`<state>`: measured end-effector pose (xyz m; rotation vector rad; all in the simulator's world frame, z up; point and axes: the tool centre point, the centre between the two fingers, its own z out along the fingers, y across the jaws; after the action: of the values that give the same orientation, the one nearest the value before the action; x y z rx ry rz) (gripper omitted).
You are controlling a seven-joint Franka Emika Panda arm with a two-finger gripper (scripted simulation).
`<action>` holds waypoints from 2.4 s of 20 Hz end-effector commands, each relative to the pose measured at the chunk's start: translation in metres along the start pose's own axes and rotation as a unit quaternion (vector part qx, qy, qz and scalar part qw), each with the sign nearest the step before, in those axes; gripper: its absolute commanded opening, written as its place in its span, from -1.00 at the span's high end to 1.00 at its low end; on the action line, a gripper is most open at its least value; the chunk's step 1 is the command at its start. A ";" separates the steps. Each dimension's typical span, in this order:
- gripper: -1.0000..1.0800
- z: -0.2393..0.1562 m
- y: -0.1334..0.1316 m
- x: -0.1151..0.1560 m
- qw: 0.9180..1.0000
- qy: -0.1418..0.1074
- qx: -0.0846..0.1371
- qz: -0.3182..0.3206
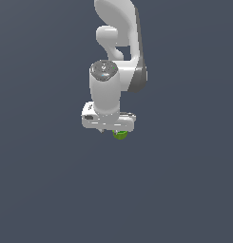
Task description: Pick up the object and move it to a goal position.
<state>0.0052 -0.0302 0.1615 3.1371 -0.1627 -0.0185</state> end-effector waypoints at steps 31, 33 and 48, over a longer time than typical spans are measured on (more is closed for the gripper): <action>-0.23 0.065 -0.056 -0.048 0.872 -0.252 0.107 0.405; -0.23 0.066 -0.056 -0.048 0.870 -0.255 0.108 0.408; -0.23 0.091 -0.068 -0.060 0.870 -0.255 0.107 0.409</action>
<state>-0.0481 0.0432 0.0728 2.8770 -1.5426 -0.8665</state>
